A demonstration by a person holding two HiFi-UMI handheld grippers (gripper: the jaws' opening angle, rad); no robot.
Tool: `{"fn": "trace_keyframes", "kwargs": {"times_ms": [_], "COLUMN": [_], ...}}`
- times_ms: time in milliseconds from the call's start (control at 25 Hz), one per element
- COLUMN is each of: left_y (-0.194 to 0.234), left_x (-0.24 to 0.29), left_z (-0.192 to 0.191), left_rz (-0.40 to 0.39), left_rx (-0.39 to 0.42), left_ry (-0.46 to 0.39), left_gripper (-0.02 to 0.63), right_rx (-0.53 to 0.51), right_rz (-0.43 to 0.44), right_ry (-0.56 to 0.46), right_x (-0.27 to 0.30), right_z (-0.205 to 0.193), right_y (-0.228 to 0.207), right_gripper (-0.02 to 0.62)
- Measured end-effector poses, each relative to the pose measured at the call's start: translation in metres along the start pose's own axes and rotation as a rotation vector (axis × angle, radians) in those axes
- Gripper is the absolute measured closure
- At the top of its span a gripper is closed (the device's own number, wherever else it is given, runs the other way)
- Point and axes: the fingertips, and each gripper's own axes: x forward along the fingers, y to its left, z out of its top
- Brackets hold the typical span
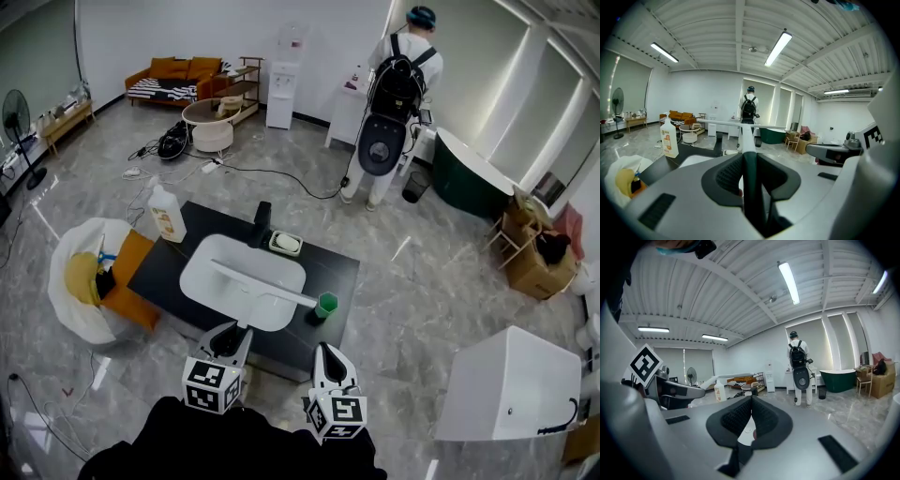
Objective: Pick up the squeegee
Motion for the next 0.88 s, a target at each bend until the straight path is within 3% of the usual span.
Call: {"fn": "trace_keyframes", "kwargs": {"times_ms": [280,880], "left_y": [-0.014,-0.019], "left_x": [-0.029,-0.041], "left_z": [-0.009,-0.006], "left_rz": [0.020,0.028], "left_rx": [0.009,0.020], "left_ry": [-0.017,-0.017], "left_gripper": [0.500,0.499], "right_rx": [-0.018,-0.033], "right_rz": [0.023,0.046], "right_ry": [-0.007,-0.012], "right_x": [-0.023,-0.029], "right_z": [-0.006,0.000], "right_y": [0.009,0.019], "right_gripper": [0.580,0.580]}}
